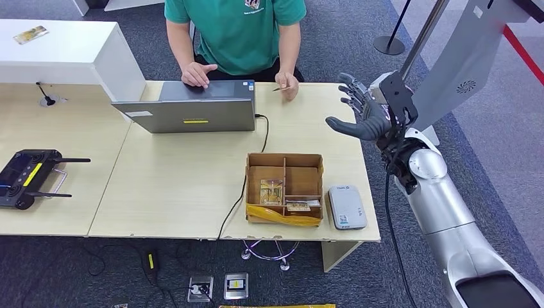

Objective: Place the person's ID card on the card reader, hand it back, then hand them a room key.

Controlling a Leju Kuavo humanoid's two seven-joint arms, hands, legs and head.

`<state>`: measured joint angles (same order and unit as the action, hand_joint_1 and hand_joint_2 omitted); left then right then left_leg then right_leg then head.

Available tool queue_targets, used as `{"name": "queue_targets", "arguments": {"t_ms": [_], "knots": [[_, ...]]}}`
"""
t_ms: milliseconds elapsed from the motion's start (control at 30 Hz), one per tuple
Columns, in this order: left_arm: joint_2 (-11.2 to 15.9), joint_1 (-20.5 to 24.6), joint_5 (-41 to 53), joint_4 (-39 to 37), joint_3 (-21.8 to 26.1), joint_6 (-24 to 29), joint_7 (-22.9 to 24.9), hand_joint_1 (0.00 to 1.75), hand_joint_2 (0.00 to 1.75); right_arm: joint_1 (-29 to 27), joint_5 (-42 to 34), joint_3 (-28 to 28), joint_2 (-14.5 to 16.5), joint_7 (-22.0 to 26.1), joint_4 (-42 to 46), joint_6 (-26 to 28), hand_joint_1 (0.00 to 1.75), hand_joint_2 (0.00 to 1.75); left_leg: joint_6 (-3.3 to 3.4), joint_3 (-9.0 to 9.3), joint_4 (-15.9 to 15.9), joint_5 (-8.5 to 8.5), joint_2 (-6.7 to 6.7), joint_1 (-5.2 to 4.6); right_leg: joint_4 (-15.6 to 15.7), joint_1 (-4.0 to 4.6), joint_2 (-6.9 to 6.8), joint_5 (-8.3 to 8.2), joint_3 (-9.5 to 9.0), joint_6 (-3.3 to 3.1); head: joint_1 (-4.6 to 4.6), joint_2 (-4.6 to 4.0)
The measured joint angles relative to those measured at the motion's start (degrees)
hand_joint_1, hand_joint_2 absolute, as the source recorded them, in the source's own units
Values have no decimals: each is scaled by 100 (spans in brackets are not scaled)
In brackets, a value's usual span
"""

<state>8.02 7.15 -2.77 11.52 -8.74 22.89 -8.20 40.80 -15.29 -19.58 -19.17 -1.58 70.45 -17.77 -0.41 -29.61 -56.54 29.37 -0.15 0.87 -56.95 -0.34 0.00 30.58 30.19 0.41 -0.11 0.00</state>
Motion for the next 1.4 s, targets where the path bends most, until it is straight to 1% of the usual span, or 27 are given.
{"name": "queue_targets", "arguments": {"t_ms": [167, 367, 533, 700, 900, 1000, 1133, 1300, 1400], "knots": [[-5, 1, -44, 0, 0, 50, 11, 0, 0, -483, -113, 189, -284, -208, 696, -171, 0, 175, 0, 0, 0, 0, 1, 0, -1, 0, 0, 0, 0, 0, 0, 0], [7, 6, -47, 0, 0, 68, 11, 0, 0, -970, -78, 352, -529, -693, 1411, -427, 0, 175, 0, -1, 0, 0, 1, 0, -1, 0, 0, 0, -1, 0, 1, 0], [9, 12, -30, 0, 0, 74, 13, 0, 0, -1443, -2, 418, -623, -982, 1943, -498, 0, 175, 0, -2, 1, 0, 1, 0, -1, 0, 0, 0, 0, 0, 0, 0], [10, 17, 15, 0, 0, 74, 25, 0, 0, -1795, 119, 444, -657, -1045, 2263, -599, 0, 175, 0, -2, 1, 0, 2, 0, -1, 0, 1, 0, -1, 0, 0, 0], [34, 21, 43, 0, 0, 68, 27, 0, 0, -2103, 445, 437, -688, -1057, 2448, -678, 0, 175, 0, -2, 1, 0, 1, 0, -1, 0, 1, 0, -1, 0, 1, 0], [42, 23, 65, 0, 0, 68, 27, 0, 0, -2231, 771, 419, -718, -1102, 2532, -632, 0, 175, 0, -3, 1, 0, 1, 0, -1, 0, 1, 0, -1, 0, 0, 0], [42, 28, 92, 0, 0, 69, 27, 0, 0, -2360, 1444, 362, -748, -1192, 2664, -453, 0, 175, 0, -3, 1, 0, 2, 0, -1, -1, 1, 0, -1, 0, 1, 0], [40, 38, 131, 0, -1, 68, 27, 0, 0, -2452, 2699, 172, -757, -1267, 2866, -176, 0, 175, 0, -4, 2, 0, 1, 0, -1, 0, 1, 0, -1, 0, 1, 0], [39, 45, 141, 0, -2, 69, 27, 0, 0, -2461, 3742, 0, -757, -1264, 2966, -26, 0, 175, 0, -4, 2, 0, 1, 0, -2, 0, 1, 0, -2, 0, 1, 0]]}}
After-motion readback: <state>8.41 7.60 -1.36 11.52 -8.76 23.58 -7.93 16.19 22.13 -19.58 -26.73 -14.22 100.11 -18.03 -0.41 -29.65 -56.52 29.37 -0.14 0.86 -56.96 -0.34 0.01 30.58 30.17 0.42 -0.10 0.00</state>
